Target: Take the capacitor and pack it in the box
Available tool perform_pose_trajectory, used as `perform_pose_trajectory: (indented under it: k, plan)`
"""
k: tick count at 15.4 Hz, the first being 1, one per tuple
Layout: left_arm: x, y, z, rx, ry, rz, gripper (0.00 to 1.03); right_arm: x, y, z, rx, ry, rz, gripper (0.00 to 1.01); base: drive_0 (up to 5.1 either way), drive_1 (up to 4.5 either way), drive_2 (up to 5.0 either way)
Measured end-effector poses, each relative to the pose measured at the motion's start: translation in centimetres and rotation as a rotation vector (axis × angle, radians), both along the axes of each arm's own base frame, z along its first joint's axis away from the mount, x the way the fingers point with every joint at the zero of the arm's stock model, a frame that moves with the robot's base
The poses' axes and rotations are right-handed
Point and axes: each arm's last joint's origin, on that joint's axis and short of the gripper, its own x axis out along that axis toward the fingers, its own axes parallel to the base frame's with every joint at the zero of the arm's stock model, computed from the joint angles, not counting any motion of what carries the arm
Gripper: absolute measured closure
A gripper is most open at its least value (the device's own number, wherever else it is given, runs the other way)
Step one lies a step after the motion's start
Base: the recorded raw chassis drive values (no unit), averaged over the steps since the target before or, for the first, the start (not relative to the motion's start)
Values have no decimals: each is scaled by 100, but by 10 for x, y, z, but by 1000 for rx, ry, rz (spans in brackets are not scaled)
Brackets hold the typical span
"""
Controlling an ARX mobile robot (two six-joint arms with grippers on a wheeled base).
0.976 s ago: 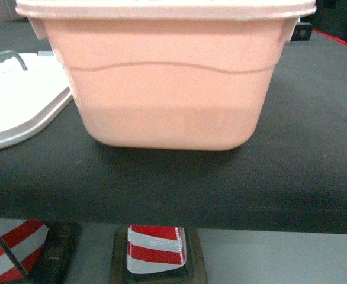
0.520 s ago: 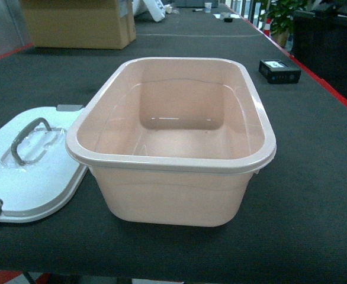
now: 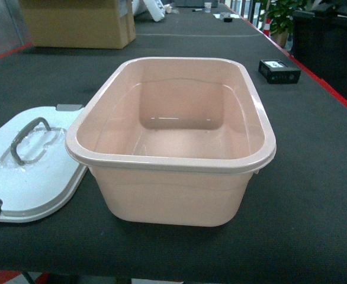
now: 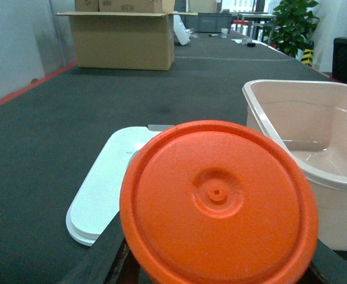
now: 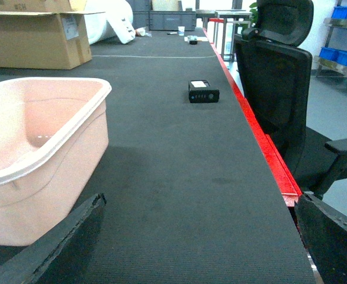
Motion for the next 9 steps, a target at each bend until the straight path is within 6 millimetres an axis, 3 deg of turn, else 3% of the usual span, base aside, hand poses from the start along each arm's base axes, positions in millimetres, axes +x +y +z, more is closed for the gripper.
perform_pose_trajectory:
  k: [9]
  plan:
    - [0,0,0,0,0,0,59,0,0,0,0,0,0,3,0,0,0]
